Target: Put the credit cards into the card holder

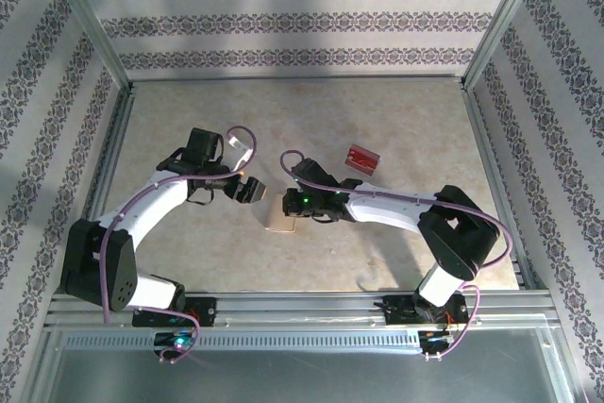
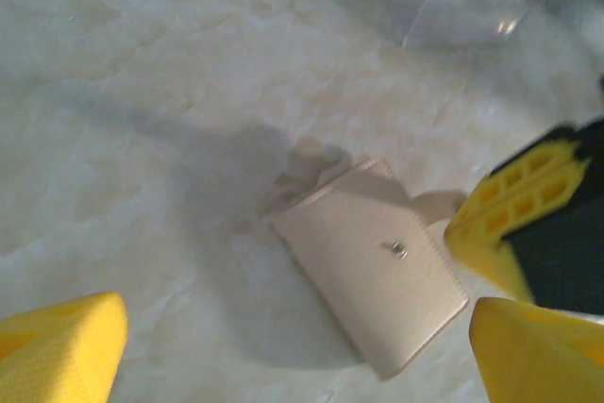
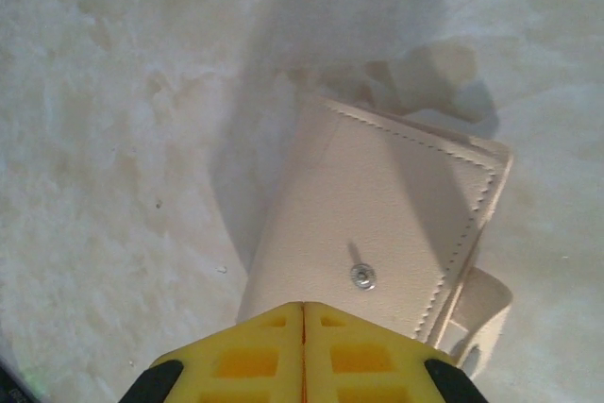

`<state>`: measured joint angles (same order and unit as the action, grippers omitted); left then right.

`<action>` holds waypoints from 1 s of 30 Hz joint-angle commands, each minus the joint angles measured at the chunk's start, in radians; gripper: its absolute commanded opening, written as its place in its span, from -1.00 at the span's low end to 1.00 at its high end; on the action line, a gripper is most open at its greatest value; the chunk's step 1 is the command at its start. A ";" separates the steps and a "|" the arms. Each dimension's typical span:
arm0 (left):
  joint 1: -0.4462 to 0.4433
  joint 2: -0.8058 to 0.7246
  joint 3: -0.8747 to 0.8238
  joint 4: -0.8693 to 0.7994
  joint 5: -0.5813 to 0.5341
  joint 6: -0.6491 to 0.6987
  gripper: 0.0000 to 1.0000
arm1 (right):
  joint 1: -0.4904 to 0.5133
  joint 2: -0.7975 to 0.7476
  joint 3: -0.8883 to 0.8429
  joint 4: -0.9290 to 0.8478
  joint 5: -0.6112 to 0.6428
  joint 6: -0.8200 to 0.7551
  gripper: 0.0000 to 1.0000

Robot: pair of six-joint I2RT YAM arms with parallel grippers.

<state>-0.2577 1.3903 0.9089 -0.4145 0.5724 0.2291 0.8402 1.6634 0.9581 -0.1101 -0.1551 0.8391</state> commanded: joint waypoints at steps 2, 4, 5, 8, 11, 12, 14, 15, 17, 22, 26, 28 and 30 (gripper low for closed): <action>-0.040 -0.014 -0.019 -0.099 -0.042 0.193 0.82 | -0.025 -0.035 -0.055 -0.036 0.018 0.027 -0.85; -0.055 -0.011 -0.026 -0.098 -0.030 0.191 0.80 | -0.030 -0.049 -0.084 -0.020 0.020 0.037 -0.85; -0.067 -0.007 -0.030 -0.096 -0.036 0.201 0.80 | -0.032 -0.049 -0.093 -0.012 0.017 0.038 -0.86; -0.110 0.006 -0.045 -0.073 -0.080 0.245 0.80 | -0.042 -0.044 -0.109 -0.013 0.020 0.036 -0.86; -0.139 0.025 -0.034 -0.055 -0.115 0.229 0.77 | -0.049 -0.053 -0.127 -0.005 0.029 0.046 -0.86; -0.153 0.031 -0.036 -0.050 -0.129 0.239 0.76 | -0.051 -0.053 -0.134 0.004 0.032 0.047 -0.86; -0.199 0.042 -0.057 -0.026 -0.172 0.275 0.76 | -0.058 -0.040 -0.144 0.017 0.028 0.045 -0.86; -0.218 0.047 -0.065 -0.014 -0.193 0.286 0.76 | -0.062 -0.028 -0.144 0.018 0.021 0.045 -0.86; -0.253 0.063 -0.069 0.000 -0.240 0.292 0.73 | -0.068 -0.013 -0.144 0.021 0.013 0.048 -0.86; -0.331 0.093 -0.084 0.032 -0.345 0.366 0.70 | -0.081 -0.004 -0.182 0.062 0.012 0.064 -0.87; -0.340 0.113 -0.086 0.050 -0.372 0.351 0.71 | -0.088 -0.002 -0.202 0.082 0.001 0.075 -0.88; -0.346 0.119 -0.089 0.057 -0.375 0.348 0.70 | -0.088 -0.001 -0.218 0.099 0.001 0.077 -0.88; -0.358 0.120 -0.097 0.056 -0.355 0.350 0.70 | -0.094 0.010 -0.223 0.105 -0.003 0.076 -0.89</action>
<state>-0.5945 1.5021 0.8265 -0.3878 0.2298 0.5526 0.7605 1.6531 0.7597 -0.0288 -0.1493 0.8963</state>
